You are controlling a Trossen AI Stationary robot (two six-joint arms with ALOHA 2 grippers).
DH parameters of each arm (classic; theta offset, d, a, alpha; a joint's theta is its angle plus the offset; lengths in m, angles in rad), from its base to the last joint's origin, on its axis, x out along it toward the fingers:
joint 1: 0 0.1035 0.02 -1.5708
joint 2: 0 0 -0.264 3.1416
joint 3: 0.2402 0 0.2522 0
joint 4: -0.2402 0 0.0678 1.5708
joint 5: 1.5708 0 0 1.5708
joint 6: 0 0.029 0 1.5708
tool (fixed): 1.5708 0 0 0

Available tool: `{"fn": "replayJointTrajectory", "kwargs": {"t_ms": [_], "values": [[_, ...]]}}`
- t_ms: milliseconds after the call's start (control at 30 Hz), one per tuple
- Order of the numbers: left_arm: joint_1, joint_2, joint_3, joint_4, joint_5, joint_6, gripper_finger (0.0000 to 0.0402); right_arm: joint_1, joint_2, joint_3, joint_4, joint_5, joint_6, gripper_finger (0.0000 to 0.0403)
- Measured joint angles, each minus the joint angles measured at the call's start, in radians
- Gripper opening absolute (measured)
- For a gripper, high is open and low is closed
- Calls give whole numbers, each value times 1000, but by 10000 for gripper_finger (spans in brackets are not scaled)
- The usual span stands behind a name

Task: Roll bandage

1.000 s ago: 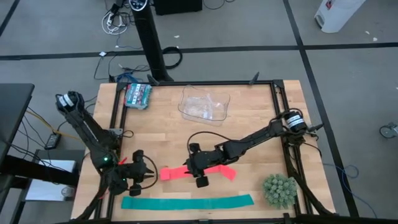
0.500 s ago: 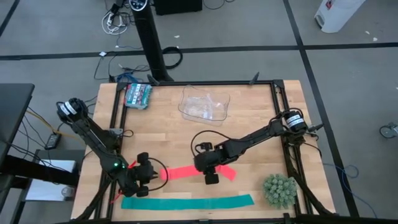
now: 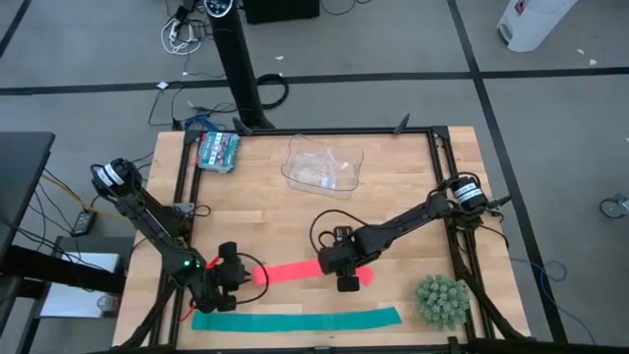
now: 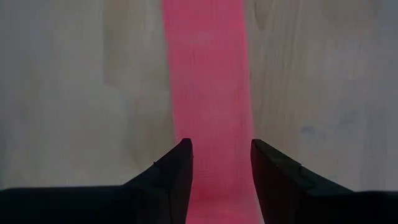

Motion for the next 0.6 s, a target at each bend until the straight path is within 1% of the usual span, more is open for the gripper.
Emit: {"fn": "replayJointTrajectory", "kwargs": {"t_ms": [200,400,600], "values": [[0,0,0,-7,-1,0,74,2,0,-56,10,-1,43,151],[2,0,0,-12,0,24,74,8,-2,-81,40,0,57,151],[26,0,0,-24,45,23,74,8,-3,-89,63,-4,57,151]]}}
